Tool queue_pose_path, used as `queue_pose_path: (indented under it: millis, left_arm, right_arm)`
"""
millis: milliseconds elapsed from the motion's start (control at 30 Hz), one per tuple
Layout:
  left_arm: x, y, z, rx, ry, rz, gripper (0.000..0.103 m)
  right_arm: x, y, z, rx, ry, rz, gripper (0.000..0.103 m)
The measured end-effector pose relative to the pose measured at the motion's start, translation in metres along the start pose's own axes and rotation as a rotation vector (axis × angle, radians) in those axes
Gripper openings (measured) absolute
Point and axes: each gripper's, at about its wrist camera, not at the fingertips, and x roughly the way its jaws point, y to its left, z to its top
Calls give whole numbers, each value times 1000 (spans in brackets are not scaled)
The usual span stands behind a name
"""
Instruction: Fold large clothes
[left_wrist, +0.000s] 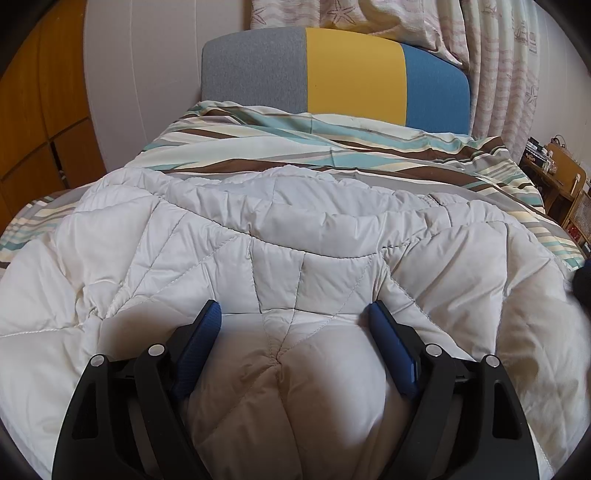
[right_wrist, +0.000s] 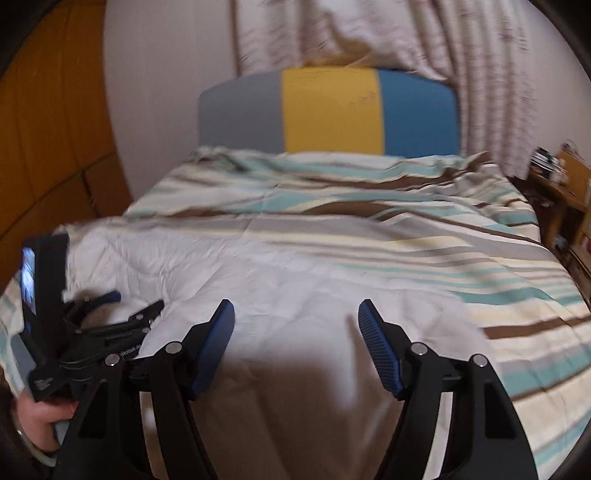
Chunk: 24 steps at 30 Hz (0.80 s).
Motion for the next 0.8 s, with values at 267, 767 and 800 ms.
queue_pose_path:
  millis: [267,767,800]
  left_arm:
    - [3,6,1,-31,9,-39,82]
    - [-36,24,6,-38,47,-34,89]
    - [-41,27,6,-41,38,-26,89]
  right_arm:
    - [60,-27,-21,152,94,18,69]
    - [67,-23,-23,107,117,-40,72]
    - [66,-21,-21,101,124,-48,73]
